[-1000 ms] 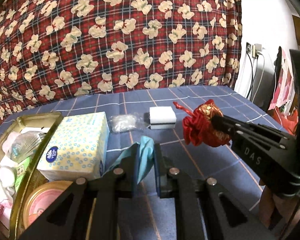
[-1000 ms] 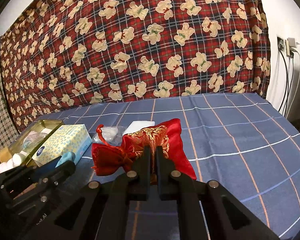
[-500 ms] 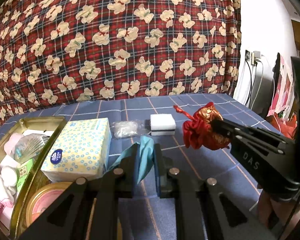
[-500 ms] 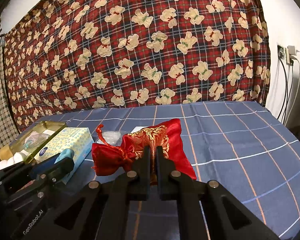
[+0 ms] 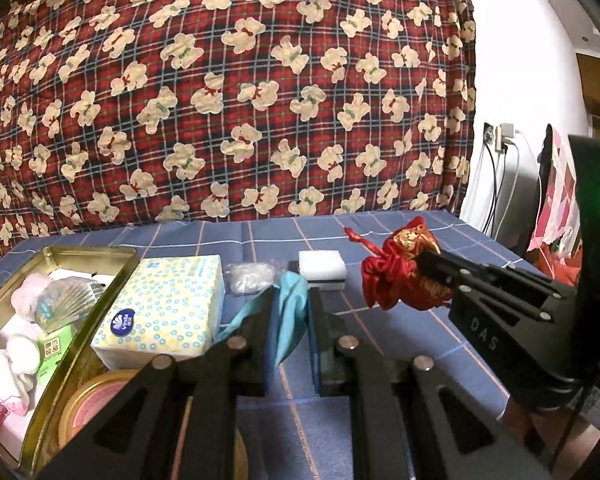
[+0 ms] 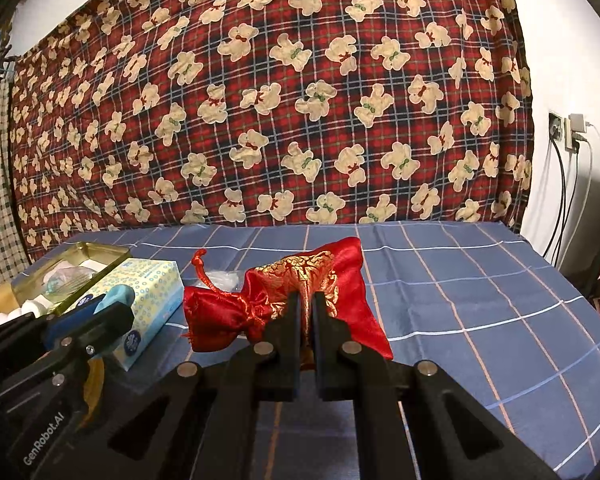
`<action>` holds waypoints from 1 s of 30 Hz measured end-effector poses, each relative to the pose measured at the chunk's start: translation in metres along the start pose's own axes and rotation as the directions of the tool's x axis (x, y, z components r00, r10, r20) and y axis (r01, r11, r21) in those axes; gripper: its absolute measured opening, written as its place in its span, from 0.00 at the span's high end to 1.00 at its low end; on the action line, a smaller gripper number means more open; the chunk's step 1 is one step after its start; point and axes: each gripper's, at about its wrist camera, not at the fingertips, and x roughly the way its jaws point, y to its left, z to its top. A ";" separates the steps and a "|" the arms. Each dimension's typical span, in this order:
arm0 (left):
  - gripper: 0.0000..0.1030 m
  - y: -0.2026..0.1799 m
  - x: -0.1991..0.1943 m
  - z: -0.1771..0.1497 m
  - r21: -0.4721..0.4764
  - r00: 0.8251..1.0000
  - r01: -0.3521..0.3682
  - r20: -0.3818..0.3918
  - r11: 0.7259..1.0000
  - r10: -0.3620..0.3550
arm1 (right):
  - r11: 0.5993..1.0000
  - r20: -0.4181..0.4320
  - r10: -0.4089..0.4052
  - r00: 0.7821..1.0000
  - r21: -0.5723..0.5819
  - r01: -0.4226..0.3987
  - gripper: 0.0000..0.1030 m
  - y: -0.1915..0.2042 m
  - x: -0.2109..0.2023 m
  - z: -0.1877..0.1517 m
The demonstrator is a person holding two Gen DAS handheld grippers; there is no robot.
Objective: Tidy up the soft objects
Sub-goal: 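Lift the teal cloth and red pouch with both tools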
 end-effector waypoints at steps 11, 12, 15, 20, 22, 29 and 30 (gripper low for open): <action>0.90 0.000 0.003 0.005 0.002 0.999 -0.017 0.033 1.000 0.017 | 0.999 0.058 -0.037 0.998 -0.019 0.038 0.94 0.005 -0.011 0.000; 0.90 0.000 0.003 0.006 0.002 0.999 -0.023 0.041 1.000 0.023 | 0.999 0.057 -0.036 0.998 -0.019 0.037 0.94 0.005 -0.011 0.000; 0.90 0.002 0.003 0.006 0.005 0.998 -0.040 0.052 0.999 0.040 | 0.999 0.049 -0.031 0.998 -0.022 0.032 0.94 0.010 -0.007 0.001; 0.90 0.010 0.001 0.007 -0.009 0.995 -0.068 0.068 0.998 0.068 | 0.999 0.062 -0.031 0.998 -0.022 0.033 0.94 0.017 -0.006 0.001; 0.90 0.013 0.000 0.007 -0.016 0.995 -0.071 0.072 0.997 0.072 | 0.999 0.074 -0.035 0.997 -0.024 0.037 0.94 0.021 -0.007 0.001; 0.89 0.016 -0.007 0.005 -0.015 0.991 -0.086 0.097 0.996 0.087 | 0.999 0.107 -0.042 0.993 -0.025 0.045 0.94 0.030 -0.009 0.001; 0.89 0.017 -0.008 0.005 -0.018 0.991 -0.088 0.100 0.996 0.089 | 0.999 0.107 -0.042 0.993 -0.025 0.045 0.94 0.030 -0.009 0.001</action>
